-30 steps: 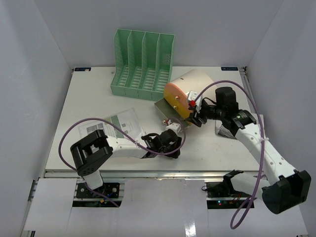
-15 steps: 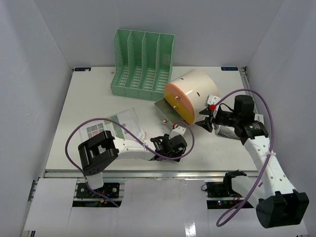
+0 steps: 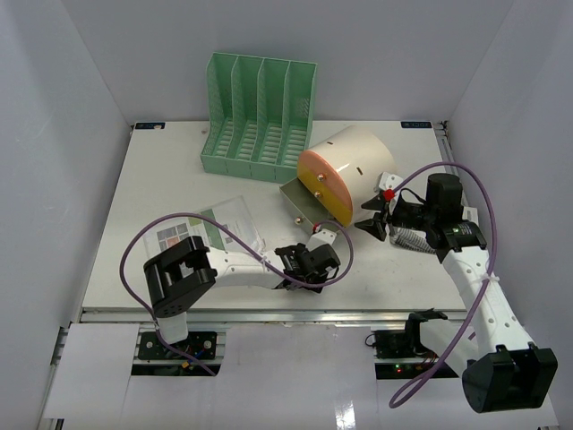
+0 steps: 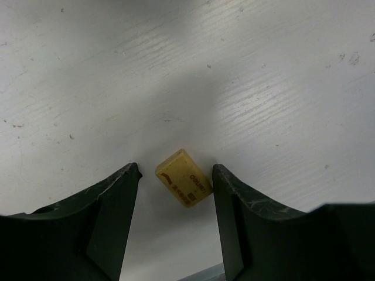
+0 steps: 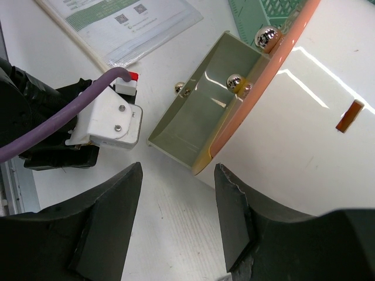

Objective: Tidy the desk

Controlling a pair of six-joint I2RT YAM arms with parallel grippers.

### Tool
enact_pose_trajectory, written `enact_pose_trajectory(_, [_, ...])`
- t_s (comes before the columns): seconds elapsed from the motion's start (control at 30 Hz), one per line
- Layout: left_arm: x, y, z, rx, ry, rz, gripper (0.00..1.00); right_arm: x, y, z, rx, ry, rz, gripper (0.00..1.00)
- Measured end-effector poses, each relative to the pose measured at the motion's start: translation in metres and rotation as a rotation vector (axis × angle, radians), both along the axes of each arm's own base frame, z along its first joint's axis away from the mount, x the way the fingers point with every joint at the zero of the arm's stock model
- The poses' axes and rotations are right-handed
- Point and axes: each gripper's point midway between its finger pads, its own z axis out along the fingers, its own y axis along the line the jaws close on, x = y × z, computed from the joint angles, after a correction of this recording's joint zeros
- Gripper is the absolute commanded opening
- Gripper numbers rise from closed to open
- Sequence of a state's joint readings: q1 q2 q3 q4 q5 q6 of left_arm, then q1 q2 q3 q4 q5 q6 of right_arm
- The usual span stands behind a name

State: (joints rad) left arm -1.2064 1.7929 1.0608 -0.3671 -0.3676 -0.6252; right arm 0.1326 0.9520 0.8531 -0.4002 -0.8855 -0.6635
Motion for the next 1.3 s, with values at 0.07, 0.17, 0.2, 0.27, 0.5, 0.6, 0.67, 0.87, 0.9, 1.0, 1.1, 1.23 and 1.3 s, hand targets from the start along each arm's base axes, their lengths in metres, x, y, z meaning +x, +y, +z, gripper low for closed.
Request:
enact_pose_trajectory(0.07, [0.0, 0.0, 0.0, 0.005, 0.001, -0.001, 0.57, 0.0, 0.0, 0.0, 0.001, 0.001, -0.001, 0.59])
enact_pose_trajectory(0.17, [0.0, 0.0, 0.0, 0.01, 0.003, -0.001, 0.49, 0.001, -0.001, 0.0, 0.002, -0.002, -0.003, 0.59])
enact_pose_trajectory(0.2, [0.0, 0.0, 0.0, 0.01, 0.004, -0.001, 0.45, 0.001, -0.001, 0.001, 0.004, -0.002, -0.003, 0.59])
enact_pose_trajectory(0.27, [0.0, 0.0, 0.0, 0.011, 0.005, 0.0, 0.36, 0.002, -0.001, 0.001, 0.005, -0.002, -0.004, 0.59])
enact_pose_trajectory(0.5, [0.0, 0.001, 0.0, 0.0, 0.007, 0.011, 0.05, 0.003, -0.004, 0.001, 0.009, -0.002, -0.011, 0.59])
enact_pose_trajectory(0.6, [-0.006, 0.007, 0.003, -0.02, 0.02, 0.011, 0.05, 0.004, -0.006, 0.002, 0.011, -0.004, -0.017, 0.59])
enact_pose_trajectory(0.67, [-0.012, 0.013, 0.006, -0.031, 0.035, 0.009, 0.05, 0.004, -0.007, 0.002, 0.013, -0.005, -0.02, 0.59])
enact_pose_trajectory(0.87, [-0.006, 0.019, 0.061, -0.256, 0.048, 0.037, 0.05, 0.002, -0.01, -0.001, 0.02, 0.003, -0.026, 0.59])
enact_pose_trajectory(0.9, [0.004, 0.019, 0.077, -0.326, 0.038, 0.06, 0.05, 0.002, -0.011, -0.001, 0.021, 0.001, -0.028, 0.59])
enact_pose_trajectory(1.0, [0.041, 0.025, 0.127, -0.536, -0.009, 0.139, 0.05, 0.003, -0.013, 0.001, 0.022, -0.005, -0.037, 0.59])
enact_pose_trajectory(1.1, [0.071, 0.03, 0.159, -0.68, -0.04, 0.187, 0.05, 0.002, -0.015, -0.001, 0.024, -0.006, -0.043, 0.59])
enact_pose_trajectory(1.23, [0.1, 0.018, 0.167, -0.767, -0.001, 0.204, 0.06, 0.002, -0.017, -0.003, 0.025, -0.001, -0.051, 0.59])
enact_pose_trajectory(1.3, [0.113, 0.012, 0.161, -0.785, 0.028, 0.217, 0.07, 0.003, -0.019, -0.003, 0.026, -0.001, -0.058, 0.59])
